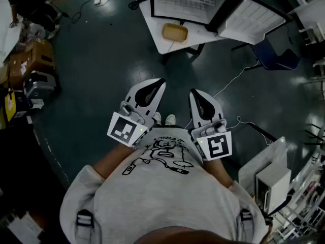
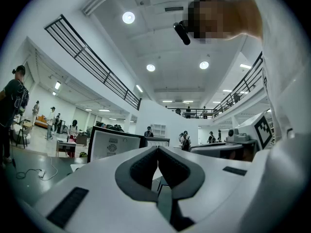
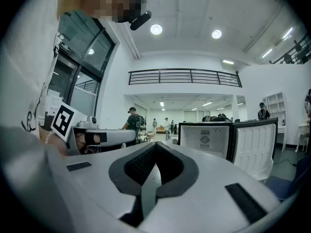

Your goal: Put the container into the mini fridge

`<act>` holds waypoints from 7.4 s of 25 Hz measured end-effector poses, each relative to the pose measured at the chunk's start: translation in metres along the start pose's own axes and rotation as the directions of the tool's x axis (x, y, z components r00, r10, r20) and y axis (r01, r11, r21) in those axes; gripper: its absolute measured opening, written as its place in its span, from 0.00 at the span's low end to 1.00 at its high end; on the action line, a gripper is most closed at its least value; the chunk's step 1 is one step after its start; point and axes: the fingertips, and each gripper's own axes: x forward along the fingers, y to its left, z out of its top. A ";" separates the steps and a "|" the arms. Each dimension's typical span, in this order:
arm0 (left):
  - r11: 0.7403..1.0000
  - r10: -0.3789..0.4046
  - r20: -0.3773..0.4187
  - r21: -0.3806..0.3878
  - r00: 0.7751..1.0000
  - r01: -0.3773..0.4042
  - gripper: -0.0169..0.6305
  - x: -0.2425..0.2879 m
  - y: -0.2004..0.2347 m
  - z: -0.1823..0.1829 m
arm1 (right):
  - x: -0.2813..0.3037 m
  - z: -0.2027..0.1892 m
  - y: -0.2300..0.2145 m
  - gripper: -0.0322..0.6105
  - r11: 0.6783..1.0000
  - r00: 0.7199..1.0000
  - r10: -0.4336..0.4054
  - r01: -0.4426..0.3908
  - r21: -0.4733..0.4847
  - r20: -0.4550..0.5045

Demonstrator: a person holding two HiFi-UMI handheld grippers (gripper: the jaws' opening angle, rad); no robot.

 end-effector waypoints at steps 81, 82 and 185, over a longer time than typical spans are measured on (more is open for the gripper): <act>0.996 -0.026 -0.043 -0.084 0.999 0.023 0.05 0.104 0.149 -0.027 | 0.171 -0.019 -0.073 0.09 1.000 0.995 0.012 -0.013 -0.006 -0.096; 0.996 -0.029 -0.043 -0.082 0.999 0.025 0.05 0.104 0.150 -0.026 | 0.172 -0.019 -0.073 0.09 1.000 0.995 0.010 -0.011 -0.007 -0.097; 0.999 0.031 -0.222 -0.012 0.974 -0.034 0.06 0.312 0.249 -0.093 | 0.301 -0.077 -0.263 0.10 0.996 0.977 0.068 -0.054 0.074 -0.200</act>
